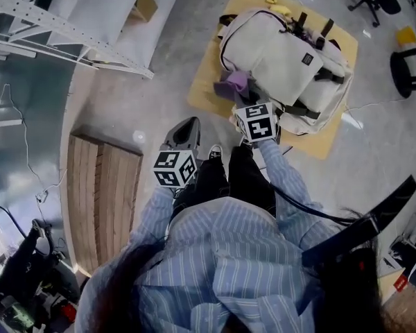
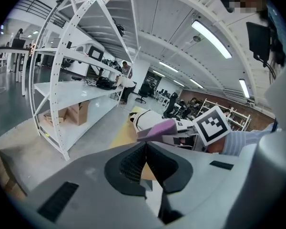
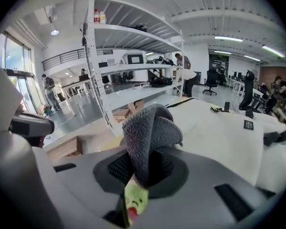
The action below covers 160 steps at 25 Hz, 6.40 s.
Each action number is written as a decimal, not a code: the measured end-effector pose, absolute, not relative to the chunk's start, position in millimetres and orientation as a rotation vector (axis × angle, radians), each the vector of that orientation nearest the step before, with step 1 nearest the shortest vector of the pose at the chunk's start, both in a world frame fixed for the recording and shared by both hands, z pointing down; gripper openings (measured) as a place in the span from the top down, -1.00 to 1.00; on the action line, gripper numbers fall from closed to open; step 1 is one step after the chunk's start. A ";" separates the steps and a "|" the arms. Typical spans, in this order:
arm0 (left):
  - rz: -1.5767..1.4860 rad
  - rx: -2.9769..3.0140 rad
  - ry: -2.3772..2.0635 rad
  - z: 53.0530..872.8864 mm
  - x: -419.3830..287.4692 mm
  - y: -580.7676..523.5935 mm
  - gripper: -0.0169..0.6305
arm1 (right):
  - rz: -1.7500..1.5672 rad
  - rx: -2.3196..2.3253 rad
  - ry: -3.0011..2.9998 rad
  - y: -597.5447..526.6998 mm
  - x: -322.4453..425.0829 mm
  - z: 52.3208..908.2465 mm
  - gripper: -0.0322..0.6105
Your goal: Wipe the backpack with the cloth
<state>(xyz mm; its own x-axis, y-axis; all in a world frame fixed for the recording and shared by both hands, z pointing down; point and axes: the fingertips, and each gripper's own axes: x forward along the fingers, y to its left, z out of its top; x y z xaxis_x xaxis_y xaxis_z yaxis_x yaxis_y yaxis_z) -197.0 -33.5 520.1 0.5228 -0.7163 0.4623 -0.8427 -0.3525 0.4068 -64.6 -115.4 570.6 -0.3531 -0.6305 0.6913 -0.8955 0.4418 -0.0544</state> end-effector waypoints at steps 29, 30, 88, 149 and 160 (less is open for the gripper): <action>0.289 2.302 -1.027 523.1 -123.4 -0.3 0.93 | 0.753 1.614 -1.898 46.4 96.2 567.8 0.77; 0.280 2.287 -1.037 523.6 -117.5 -1.6 0.93 | 0.753 1.604 -1.899 49.5 105.7 568.0 0.77; 0.228 2.377 -0.956 475.3 106.0 -110.0 0.93 | 0.568 1.358 -1.932 -126.2 385.1 521.5 0.77; 0.156 2.089 -1.261 524.6 -83.5 -206.9 0.93 | 0.501 1.186 -1.734 -376.5 221.8 545.2 0.77; 0.138 2.025 -1.315 536.5 -116.2 -217.3 0.93 | 0.423 1.069 -1.746 -420.6 146.4 562.6 0.77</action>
<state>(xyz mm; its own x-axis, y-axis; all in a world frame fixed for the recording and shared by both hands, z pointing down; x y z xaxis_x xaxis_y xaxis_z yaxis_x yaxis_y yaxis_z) -116.2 -217.3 536.5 0.4769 -0.7591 0.4431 -0.8344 -0.2325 0.4996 146.4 -420.6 562.6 -0.1054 -0.4636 0.8797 -0.8149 0.5473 0.1908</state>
